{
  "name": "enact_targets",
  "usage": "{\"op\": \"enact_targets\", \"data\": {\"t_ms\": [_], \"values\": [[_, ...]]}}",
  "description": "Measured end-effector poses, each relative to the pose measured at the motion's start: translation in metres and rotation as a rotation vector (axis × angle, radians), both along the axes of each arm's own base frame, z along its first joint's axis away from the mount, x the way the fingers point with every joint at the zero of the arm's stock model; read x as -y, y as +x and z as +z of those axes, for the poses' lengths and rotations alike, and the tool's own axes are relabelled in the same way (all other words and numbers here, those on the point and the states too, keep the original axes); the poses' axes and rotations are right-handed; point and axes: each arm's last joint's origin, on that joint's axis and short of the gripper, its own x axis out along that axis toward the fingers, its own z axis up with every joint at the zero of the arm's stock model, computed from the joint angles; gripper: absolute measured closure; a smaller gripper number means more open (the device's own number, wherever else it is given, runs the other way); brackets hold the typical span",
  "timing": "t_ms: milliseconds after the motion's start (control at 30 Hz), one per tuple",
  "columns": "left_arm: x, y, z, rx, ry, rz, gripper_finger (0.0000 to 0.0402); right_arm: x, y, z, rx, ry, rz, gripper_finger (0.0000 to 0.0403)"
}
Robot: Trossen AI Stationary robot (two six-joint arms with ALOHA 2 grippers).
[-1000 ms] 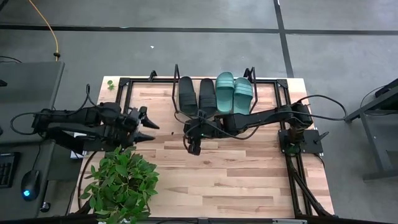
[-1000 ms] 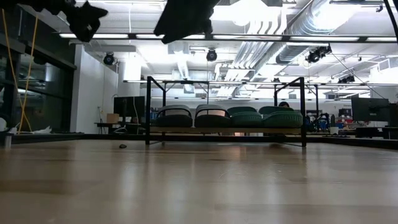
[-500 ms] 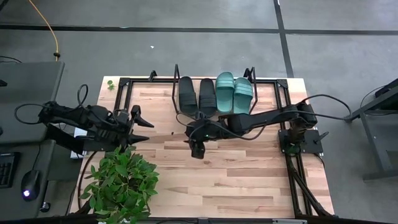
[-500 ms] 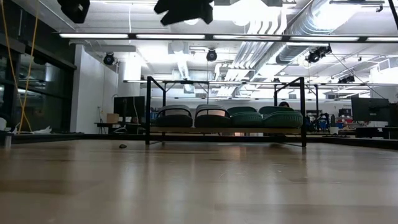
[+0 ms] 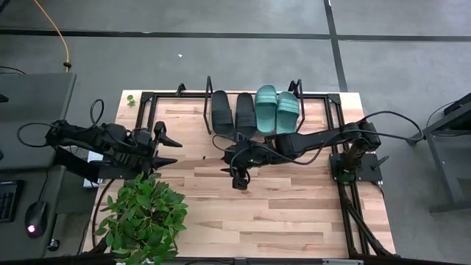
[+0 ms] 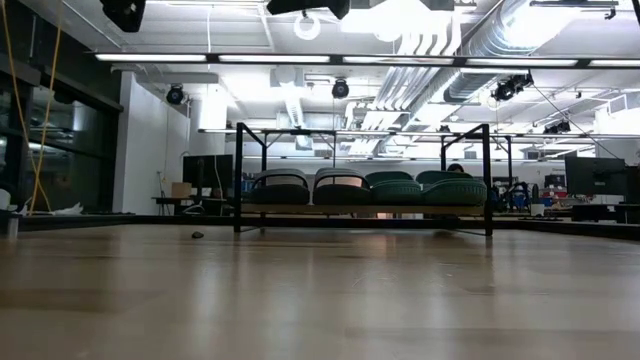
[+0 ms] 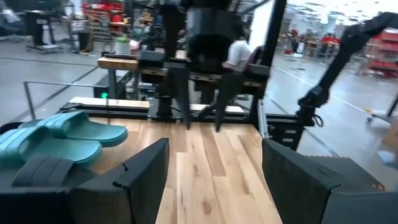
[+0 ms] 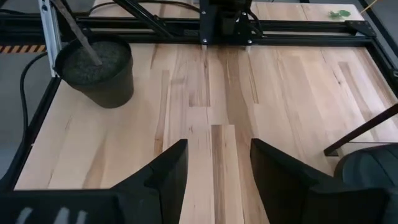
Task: Pick and place slides into the shelf
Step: Return to Home Position
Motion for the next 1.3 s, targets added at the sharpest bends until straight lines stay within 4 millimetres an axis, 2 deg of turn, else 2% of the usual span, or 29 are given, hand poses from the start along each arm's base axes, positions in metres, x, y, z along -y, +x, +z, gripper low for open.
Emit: {"op": "enact_targets", "data": {"t_ms": [400, 567, 767, 1067, 1300], "values": [[0.001, 0.000, -0.001, -0.014, 0.006, -0.031, 0.0163, 0.006, -0.006, -0.003, -0.077, 0.006, -0.020, 0.0237], [0.001, -0.002, -0.002, -0.025, 0.007, -0.031, 0.0163, 0.008, -0.018, 0.007, -0.086, 0.024, -0.036, 0.0237], [0.000, -0.005, -0.003, -0.029, -0.002, -0.030, 0.0163, -0.001, -0.031, 0.022, -0.058, 0.023, -0.001, 0.0237], [0.000, -0.005, -0.003, -0.029, -0.001, -0.012, 0.0163, -0.004, -0.070, 0.034, -0.005, 0.034, 0.026, 0.0237], [-0.001, -0.005, -0.003, -0.029, 0.001, 0.005, 0.0163, 0.006, -0.115, 0.032, 0.131, 0.069, 0.027, 0.0237]]}}
